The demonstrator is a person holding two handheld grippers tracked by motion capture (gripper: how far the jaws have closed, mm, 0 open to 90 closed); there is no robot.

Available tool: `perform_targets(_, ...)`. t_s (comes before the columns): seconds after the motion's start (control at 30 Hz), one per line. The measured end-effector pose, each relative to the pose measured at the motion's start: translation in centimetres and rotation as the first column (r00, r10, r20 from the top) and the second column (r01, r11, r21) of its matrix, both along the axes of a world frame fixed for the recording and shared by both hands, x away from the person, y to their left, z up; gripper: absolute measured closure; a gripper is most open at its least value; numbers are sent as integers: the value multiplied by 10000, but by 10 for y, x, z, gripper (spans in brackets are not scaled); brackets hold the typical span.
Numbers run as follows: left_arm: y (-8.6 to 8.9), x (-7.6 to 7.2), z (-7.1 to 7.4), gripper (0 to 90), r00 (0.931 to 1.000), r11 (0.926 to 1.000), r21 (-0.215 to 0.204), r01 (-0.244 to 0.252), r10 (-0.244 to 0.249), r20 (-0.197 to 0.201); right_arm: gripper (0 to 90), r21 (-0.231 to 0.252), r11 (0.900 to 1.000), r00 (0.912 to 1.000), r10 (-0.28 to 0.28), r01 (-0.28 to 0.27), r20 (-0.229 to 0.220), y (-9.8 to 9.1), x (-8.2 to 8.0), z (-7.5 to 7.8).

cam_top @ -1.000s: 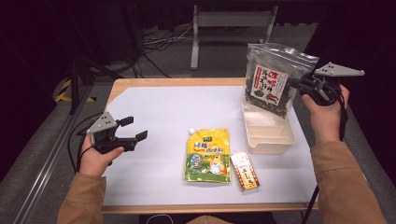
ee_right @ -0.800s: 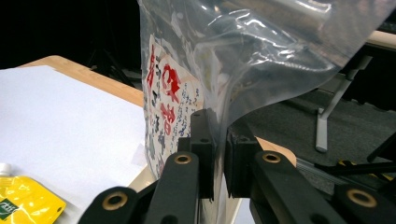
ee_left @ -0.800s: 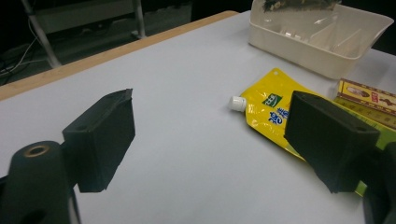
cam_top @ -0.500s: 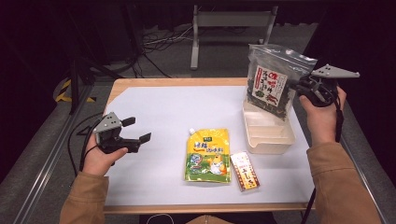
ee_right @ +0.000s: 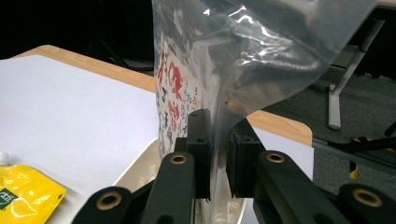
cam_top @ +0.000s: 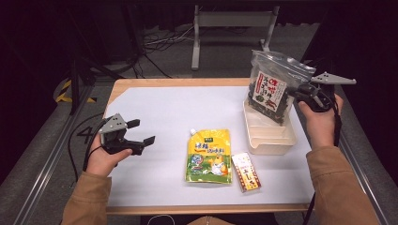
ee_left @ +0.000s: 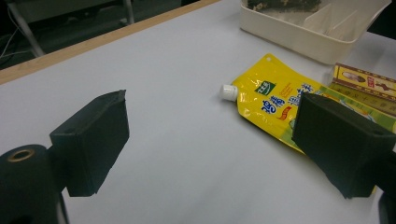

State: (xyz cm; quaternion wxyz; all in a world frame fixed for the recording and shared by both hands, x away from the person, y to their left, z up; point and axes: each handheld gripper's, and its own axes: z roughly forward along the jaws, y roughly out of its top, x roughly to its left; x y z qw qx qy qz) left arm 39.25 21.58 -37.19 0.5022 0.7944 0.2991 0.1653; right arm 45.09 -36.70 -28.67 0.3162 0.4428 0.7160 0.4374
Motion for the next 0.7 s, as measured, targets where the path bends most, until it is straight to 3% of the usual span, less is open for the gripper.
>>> perform_targets(0.2, -4, 1, -2, 114, 9999, 10000, -19, 46, -46, -133, 810, 150, 9998, 9996, -132, 136, -266, -7, -1, -6)
perform_targets(0.4, -9, 4, -4, 106, 9995, 9998, 74, 198, -196, -249, 739, 390, 9987, 9989, -300, 314, -356, -13, -5, -8)
perform_targets(0.63, -15, 9, -5, 60, 9990, 9995, 102, 314, -311, -323, 500, 728, 9969, 9981, -250, 291, -558, -17, -11, -8)
perform_targets(0.7, -18, 10, -6, 52, 9975, 9992, -4, 403, -403, -576, 435, 561, 9978, 9984, -320, 346, -468, -14, -16, -6)
